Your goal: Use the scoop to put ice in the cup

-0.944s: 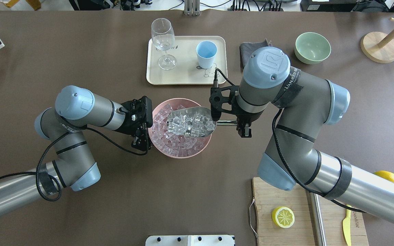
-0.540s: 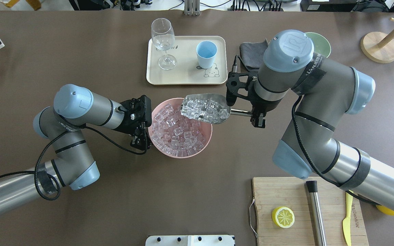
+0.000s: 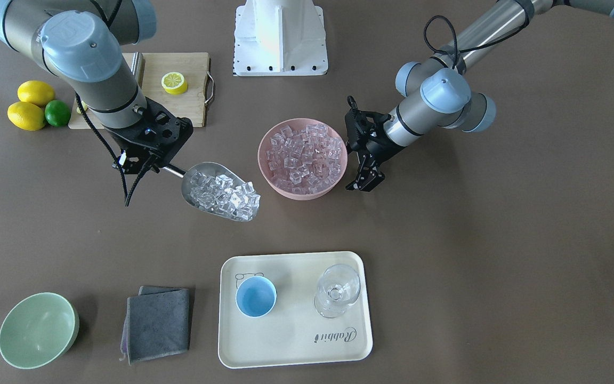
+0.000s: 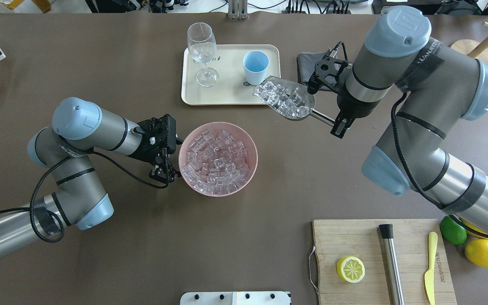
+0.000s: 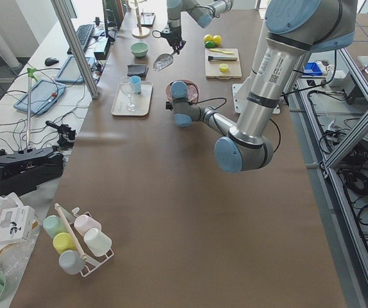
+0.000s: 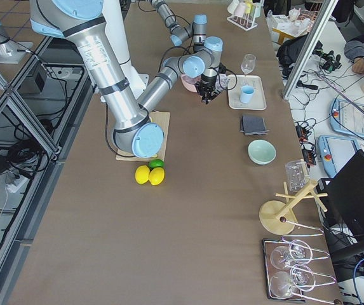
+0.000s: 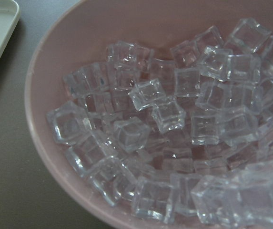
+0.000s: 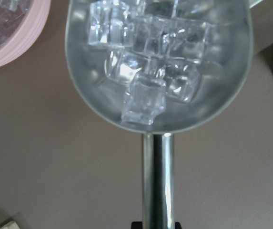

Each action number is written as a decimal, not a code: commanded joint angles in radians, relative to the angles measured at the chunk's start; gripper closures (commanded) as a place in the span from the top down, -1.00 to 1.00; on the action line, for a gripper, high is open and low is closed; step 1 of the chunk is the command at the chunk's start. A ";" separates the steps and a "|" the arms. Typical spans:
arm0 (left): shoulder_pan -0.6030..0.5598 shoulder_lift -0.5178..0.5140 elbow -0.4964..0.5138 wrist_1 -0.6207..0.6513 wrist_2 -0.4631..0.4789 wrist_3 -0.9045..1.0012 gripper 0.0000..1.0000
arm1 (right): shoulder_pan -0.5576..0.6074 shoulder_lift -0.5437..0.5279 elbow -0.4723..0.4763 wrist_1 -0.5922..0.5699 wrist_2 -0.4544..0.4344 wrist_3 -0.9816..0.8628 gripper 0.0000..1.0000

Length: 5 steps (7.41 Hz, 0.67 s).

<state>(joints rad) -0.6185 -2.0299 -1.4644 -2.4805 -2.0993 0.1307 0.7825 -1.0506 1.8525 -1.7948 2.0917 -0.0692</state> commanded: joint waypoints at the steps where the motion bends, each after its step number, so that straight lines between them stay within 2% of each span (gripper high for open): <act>1: -0.026 0.013 -0.007 0.000 -0.036 0.036 0.98 | 0.020 -0.006 -0.054 0.023 0.008 0.207 -1.00; 3: -0.047 0.035 -0.023 0.000 -0.083 0.036 0.98 | 0.076 0.010 -0.117 0.017 0.031 0.226 -1.00; 4: -0.046 0.046 -0.048 0.008 -0.087 0.036 0.98 | 0.116 0.041 -0.152 0.009 0.092 0.215 -1.00; 5: -0.050 0.045 -0.050 0.012 -0.106 0.036 0.98 | 0.123 0.107 -0.239 0.009 0.093 0.207 -1.00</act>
<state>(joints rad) -0.6622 -1.9929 -1.4983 -2.4753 -2.1792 0.1670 0.8701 -1.0244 1.7240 -1.7812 2.1494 0.1480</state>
